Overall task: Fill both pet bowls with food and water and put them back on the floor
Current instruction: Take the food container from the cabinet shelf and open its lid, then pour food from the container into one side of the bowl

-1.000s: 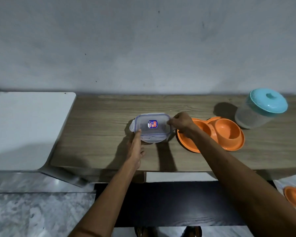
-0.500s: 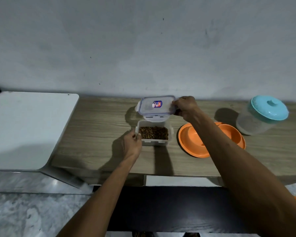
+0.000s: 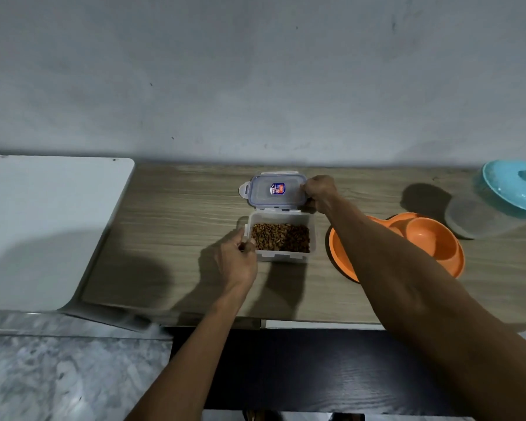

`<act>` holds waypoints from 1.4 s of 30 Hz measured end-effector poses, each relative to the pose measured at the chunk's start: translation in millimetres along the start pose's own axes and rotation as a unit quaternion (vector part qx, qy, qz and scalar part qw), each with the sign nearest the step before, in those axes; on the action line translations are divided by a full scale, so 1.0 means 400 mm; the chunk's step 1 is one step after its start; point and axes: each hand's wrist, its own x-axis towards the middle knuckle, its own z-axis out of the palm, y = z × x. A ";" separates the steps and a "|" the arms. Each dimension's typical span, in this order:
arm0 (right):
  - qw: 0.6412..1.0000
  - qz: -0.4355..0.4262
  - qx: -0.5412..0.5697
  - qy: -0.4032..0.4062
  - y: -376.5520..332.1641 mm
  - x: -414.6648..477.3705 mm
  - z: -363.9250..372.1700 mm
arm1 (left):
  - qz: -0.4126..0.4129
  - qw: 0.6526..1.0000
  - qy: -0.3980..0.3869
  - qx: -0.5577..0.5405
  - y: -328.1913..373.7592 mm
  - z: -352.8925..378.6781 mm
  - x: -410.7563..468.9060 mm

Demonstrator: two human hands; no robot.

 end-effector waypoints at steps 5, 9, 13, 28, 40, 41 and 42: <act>0.978 -0.067 -0.190 0.050 0.015 0.001 -0.001 | 0.005 1.000 0.002 -0.026 0.002 -0.003 -0.012; 0.965 -0.117 -0.230 0.041 0.001 -0.081 -0.054 | -0.008 0.999 0.001 -0.033 0.021 -0.011 -0.021; 0.967 -0.117 -0.224 0.016 0.045 -0.184 -0.109 | -0.032 0.999 0.004 -0.026 0.038 -0.018 -0.036; 0.985 -0.030 0.017 -0.170 0.079 -0.345 -0.235 | -0.018 0.998 0.001 -0.053 0.098 0.002 -0.127; 0.992 -0.092 0.054 -0.062 0.107 -0.329 -0.652 | -0.037 0.993 -0.096 0.051 0.164 0.250 -0.272; 0.992 -0.107 0.043 -0.049 0.110 -0.326 -0.672 | -0.042 0.990 -0.095 0.099 0.164 0.260 -0.285; 0.991 -0.120 0.037 -0.038 0.112 -0.321 -0.687 | -0.045 0.986 -0.096 0.128 0.164 0.265 -0.296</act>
